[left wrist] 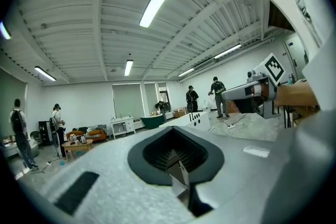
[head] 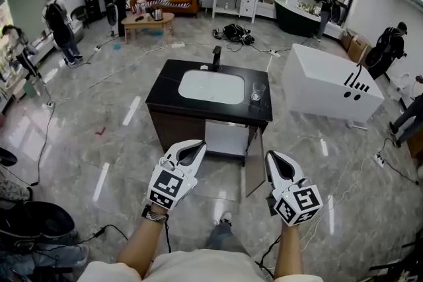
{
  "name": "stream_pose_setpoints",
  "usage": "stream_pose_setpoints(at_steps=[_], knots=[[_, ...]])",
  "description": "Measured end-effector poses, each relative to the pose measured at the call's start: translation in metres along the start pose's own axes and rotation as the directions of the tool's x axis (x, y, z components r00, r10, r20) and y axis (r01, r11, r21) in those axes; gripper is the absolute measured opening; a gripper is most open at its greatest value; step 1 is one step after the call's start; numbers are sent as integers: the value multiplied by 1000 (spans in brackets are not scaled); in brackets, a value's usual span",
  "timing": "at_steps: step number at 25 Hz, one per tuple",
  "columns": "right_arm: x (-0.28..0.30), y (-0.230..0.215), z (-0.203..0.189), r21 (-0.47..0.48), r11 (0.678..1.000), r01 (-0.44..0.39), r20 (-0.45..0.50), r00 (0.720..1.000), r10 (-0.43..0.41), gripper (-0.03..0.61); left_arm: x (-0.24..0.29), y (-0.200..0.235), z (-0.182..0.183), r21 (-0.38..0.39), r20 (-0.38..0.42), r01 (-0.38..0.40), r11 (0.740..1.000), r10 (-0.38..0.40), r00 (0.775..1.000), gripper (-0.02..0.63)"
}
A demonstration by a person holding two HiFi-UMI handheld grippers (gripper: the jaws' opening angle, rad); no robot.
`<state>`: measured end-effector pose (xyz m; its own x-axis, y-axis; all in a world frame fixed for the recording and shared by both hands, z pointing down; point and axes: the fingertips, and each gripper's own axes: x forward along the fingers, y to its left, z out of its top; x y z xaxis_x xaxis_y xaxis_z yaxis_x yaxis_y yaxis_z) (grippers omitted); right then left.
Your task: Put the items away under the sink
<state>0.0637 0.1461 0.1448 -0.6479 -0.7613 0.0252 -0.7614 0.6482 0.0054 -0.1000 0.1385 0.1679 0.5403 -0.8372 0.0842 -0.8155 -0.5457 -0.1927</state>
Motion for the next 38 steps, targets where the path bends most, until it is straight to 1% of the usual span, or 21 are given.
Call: stream_pose_setpoints(at_steps=[2, 7, 11, 13, 16, 19, 24, 28, 30, 33, 38], knots=[[16, -18, 0, -15, 1000, -7, -16, 1000, 6, 6, 21, 10, 3, -8, -8, -3, 1000, 3, 1000, 3], [50, -66, 10, -46, 999, 5, 0, 1000, -5, 6, 77, 32, 9, -20, -17, -4, 1000, 4, 1000, 3], [70, -106, 7, -23, 1000, 12, -8, 1000, -12, 6, 118, 36, 10, 1, -31, 12, 1000, -12, 999, 3], [76, -125, 7, -1, 1000, 26, 3, 1000, -26, 6, 135, 37, 10, 12, -45, 16, 1000, -16, 999, 3], [90, -152, 8, 18, 1000, 22, 10, 1000, -22, 6, 162, 45, 9, 6, -60, 17, 1000, -17, 998, 3], [109, -172, 7, 8, 1000, -8, 2, 1000, 8, 6, 191, 56, 9, 0, -64, 18, 1000, -18, 998, 3], [130, -210, 4, -5, 1000, -27, -7, 1000, 27, 6, 243, 63, 8, -20, -65, 30, 999, -32, 997, 3], [142, -237, 1, 29, 997, -68, 10, 998, 67, 6, 280, 63, 2, -29, -63, 30, 999, -32, 998, 3], [150, -251, -2, 27, 997, -67, 3, 998, 67, 6, 297, 65, -2, -29, -68, 32, 999, -34, 997, 3], [161, -272, -9, 6, 998, -59, -37, 998, 59, 6, 321, 67, -4, -42, -75, 42, 998, -45, 996, 3], [176, -294, -25, 39, 998, -56, -50, 997, 58, 6, 356, 69, -19, -60, -99, 92, 994, -98, 990, 3]])
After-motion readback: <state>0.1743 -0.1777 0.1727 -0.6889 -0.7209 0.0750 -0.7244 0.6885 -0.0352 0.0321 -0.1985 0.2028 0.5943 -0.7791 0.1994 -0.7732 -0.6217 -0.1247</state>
